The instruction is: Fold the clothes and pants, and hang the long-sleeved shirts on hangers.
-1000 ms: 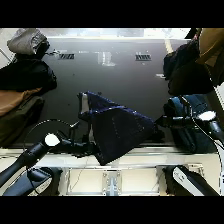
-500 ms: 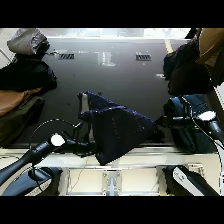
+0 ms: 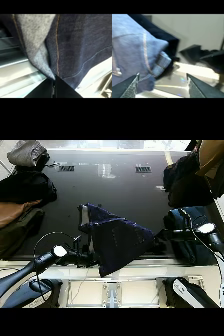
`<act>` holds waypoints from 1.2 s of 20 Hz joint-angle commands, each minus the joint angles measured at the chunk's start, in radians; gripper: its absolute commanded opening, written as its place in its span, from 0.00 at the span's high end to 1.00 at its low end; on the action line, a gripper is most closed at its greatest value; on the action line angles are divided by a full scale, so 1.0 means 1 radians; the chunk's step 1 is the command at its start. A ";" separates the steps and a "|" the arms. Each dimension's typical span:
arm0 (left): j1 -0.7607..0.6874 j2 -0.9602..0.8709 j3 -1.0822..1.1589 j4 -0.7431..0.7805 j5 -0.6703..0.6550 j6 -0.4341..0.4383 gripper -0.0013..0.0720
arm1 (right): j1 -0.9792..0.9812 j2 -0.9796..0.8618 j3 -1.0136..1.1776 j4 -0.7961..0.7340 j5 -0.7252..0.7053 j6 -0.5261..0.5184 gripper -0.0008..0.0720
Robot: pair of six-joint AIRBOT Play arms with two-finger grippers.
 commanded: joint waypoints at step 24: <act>0.442 0.349 0.243 0.142 -0.114 0.167 0.98 | 0.100 -0.228 0.078 0.455 0.341 -0.298 0.93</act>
